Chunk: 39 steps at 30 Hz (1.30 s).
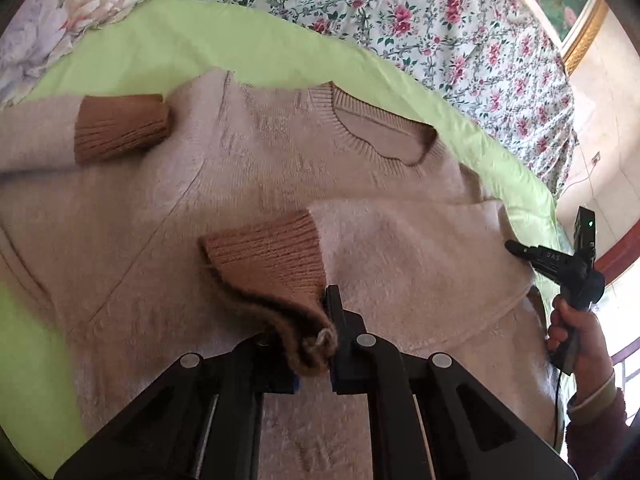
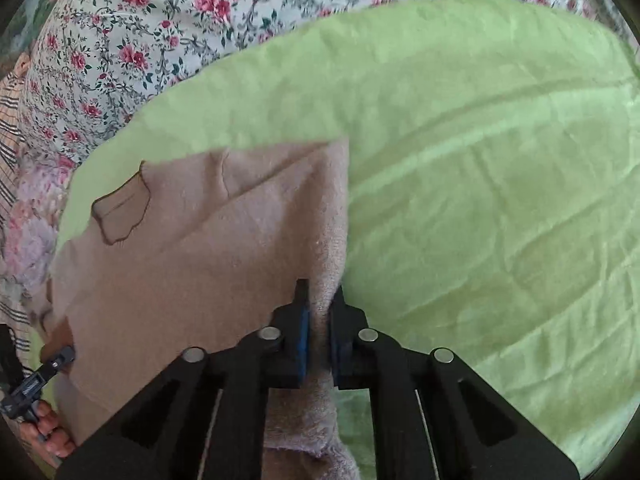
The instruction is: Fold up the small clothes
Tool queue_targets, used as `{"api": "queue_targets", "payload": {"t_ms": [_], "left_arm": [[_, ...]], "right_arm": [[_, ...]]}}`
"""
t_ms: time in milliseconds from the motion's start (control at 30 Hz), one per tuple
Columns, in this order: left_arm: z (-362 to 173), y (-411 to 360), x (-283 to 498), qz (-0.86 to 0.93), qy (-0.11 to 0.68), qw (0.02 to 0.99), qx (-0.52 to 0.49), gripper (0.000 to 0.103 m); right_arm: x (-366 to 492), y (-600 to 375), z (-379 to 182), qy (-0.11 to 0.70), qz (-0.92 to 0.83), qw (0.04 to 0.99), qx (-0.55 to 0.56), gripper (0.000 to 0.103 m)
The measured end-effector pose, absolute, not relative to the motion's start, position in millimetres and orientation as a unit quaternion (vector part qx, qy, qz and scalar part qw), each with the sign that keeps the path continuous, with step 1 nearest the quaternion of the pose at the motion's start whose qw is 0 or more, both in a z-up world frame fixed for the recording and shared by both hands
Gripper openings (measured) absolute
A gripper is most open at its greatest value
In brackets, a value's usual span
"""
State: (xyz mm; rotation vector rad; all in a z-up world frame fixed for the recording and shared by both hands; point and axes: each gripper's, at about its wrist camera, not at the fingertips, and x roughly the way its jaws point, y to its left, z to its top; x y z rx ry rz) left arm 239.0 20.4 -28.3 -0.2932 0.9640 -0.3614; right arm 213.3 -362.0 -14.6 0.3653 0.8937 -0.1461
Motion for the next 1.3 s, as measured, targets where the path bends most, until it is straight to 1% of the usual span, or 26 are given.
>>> {"api": "queue_targets", "payload": {"t_ms": [100,133,167,200,267,300,400,433,467,500,533,567,633,700,800,933,967,1000,1033,1067,1100,1133,1300], "left_arm": [[-22.4,25.8,229.2,-0.169,0.454,0.866,-0.128,0.01],[-22.5,27.2,227.7,-0.168,0.455,0.865,-0.127,0.012],[-23.1,28.5,225.9,-0.167,0.457,0.865,-0.125,0.013],[-23.9,30.5,222.9,-0.164,0.461,0.864,-0.122,0.013],[-23.7,34.6,217.4,-0.161,0.463,0.864,-0.116,0.016],[-21.1,38.6,211.9,-0.159,0.463,0.865,-0.111,0.018],[-7.1,51.4,200.8,-0.148,0.452,0.876,-0.085,0.019],[0.9,56.4,199.1,-0.139,0.443,0.883,-0.067,0.023],[8.0,60.7,199.1,-0.133,0.435,0.889,-0.053,0.035],[18.0,66.8,201.9,-0.123,0.424,0.897,-0.035,0.044],[24.4,70.6,205.4,-0.115,0.416,0.902,-0.024,0.06],[30.6,74.2,209.9,-0.104,0.408,0.907,-0.011,0.072],[41.1,81.8,224.4,-0.087,0.393,0.915,0.024,0.081],[41.9,85.8,242.8,-0.083,0.395,0.913,0.054,0.082],[28.9,88.6,276.5,-0.08,0.414,0.9,0.108,0.083],[2.4,97.0,314.0,-0.071,0.442,0.882,0.151,0.082],[-6.2,99.8,322.8,-0.066,0.449,0.877,0.158,0.079],[-13.6,102.9,328.4,-0.064,0.457,0.873,0.16,0.072],[-18.4,106.2,332.8,-0.067,0.463,0.87,0.158,0.048],[-21.7,110.5,335.4,-0.074,0.468,0.868,0.148,0.031],[-19.8,115.5,336.8,-0.073,0.464,0.873,0.134,0.022],[-14.3,121.7,337.1,-0.069,0.459,0.878,0.115,0.01],[34.0,131.8,309.8,-0.078,0.41,0.908,0.022,0.009]], "right_arm": [[194.9,-341.4,8.5,0.39,-0.046,0.904,0.167,0.015],[191.8,-334.7,9.2,0.388,-0.026,0.906,0.169,0.018],[191.6,-328.8,6.4,0.396,-0.007,0.901,0.176,0.022],[193.0,-325.3,-1.9,0.414,0.003,0.892,0.183,0.023],[193.5,-328.4,-22.7,0.451,-0.015,0.874,0.183,0.025],[190.9,-331.8,-22.6,0.443,-0.011,0.874,0.199,0.024],[176.6,-335.0,-7.7,0.424,-0.012,0.876,0.23,0.025],[171.6,-331.1,-1.4,0.416,-0.001,0.878,0.236,0.026],[167.0,-323.4,4.2,0.407,0.01,0.881,0.241,0.027],[160.5,-314.6,9.9,0.399,0.024,0.883,0.244,0.028],[154.5,-304.7,14.6,0.396,0.04,0.885,0.243,0.032],[148.8,-295.2,16.9,0.395,0.052,0.885,0.242,0.036],[139.5,-276.6,17.1,0.393,0.076,0.884,0.244,0.038],[131.6,-265.8,14.8,0.395,0.091,0.879,0.25,0.038],[128.3,-252.5,8.9,0.404,0.107,0.871,0.259,0.039],[129.0,-241.9,5.4,0.413,0.116,0.863,0.267,0.039],[129.4,-241.4,4.8,0.414,0.116,0.862,0.268,0.039],[129.8,-240.7,3.8,0.415,0.115,0.861,0.269,0.039],[131.7,-240.0,3.0,0.416,0.115,0.86,0.272,0.039],[132.1,-240.3,1.6,0.417,0.113,0.86,0.272,0.039],[130.9,-240.1,1.2,0.418,0.112,0.859,0.273,0.039],[130.2,-240.3,0.7,0.417,0.111,0.859,0.274,0.039],[121.3,-244.2,2.9,0.401,0.11,0.863,0.286,0.039]]}}
